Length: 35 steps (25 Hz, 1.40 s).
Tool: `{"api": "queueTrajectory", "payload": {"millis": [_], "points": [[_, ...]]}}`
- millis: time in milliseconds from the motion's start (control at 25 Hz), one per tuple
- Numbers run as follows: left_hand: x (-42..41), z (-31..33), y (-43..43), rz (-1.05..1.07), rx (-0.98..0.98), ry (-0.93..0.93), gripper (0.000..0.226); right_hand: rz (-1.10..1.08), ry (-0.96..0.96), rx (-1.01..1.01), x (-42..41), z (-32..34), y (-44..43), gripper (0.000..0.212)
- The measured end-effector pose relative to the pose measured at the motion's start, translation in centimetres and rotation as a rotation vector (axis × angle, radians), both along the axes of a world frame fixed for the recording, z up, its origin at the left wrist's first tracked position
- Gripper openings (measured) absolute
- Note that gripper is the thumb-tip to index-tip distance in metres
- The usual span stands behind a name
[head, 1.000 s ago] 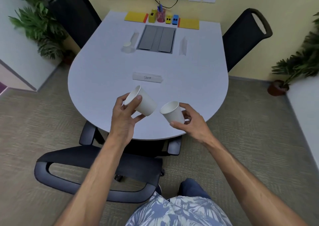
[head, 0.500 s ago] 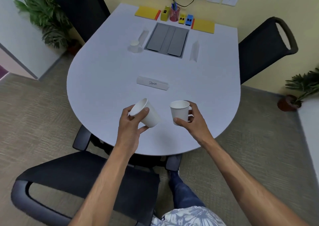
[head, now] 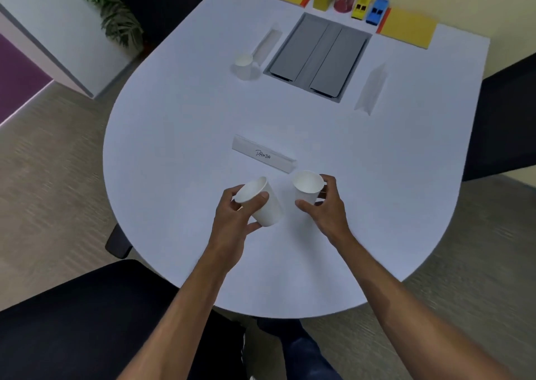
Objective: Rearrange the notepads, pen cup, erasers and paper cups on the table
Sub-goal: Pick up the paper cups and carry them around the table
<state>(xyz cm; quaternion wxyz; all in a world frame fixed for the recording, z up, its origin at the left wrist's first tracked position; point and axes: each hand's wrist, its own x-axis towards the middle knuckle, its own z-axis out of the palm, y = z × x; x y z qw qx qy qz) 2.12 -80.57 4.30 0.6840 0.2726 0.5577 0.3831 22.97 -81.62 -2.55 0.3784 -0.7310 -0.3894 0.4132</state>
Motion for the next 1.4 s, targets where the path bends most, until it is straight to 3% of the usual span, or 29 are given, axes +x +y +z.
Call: {"api": "queueTrajectory", "payload": {"millis": [400, 800, 1080, 1240, 1320, 1400], "points": [[4.4, -3.4, 3.9, 0.010, -0.093, 0.057, 0.061, -0.079, -0.132, -0.017, 3.1, -7.7, 6.4, 0.067], [4.6, -4.5, 3.9, -0.003, -0.129, 0.087, 0.064, -0.095, -0.178, -0.007, 3.5, -10.0, 8.9, 0.064], [4.5, -4.8, 3.5, -0.021, -0.131, 0.077, 0.051, -0.107, -0.210, -0.002, 3.4, -11.0, 9.3, 0.065], [4.2, -4.9, 3.4, -0.028, -0.125, 0.069, 0.063, -0.082, -0.203, -0.010, 3.5, -11.3, 8.6, 0.086], [4.0, -4.7, 3.2, -0.032, -0.117, 0.066, 0.061, -0.078, -0.201, -0.026, 3.8, -11.4, 7.8, 0.106], [3.9, -4.2, 2.7, -0.037, -0.103, 0.066, 0.057, -0.127, -0.178, -0.048, 4.0, -10.7, 6.5, 0.113]]}}
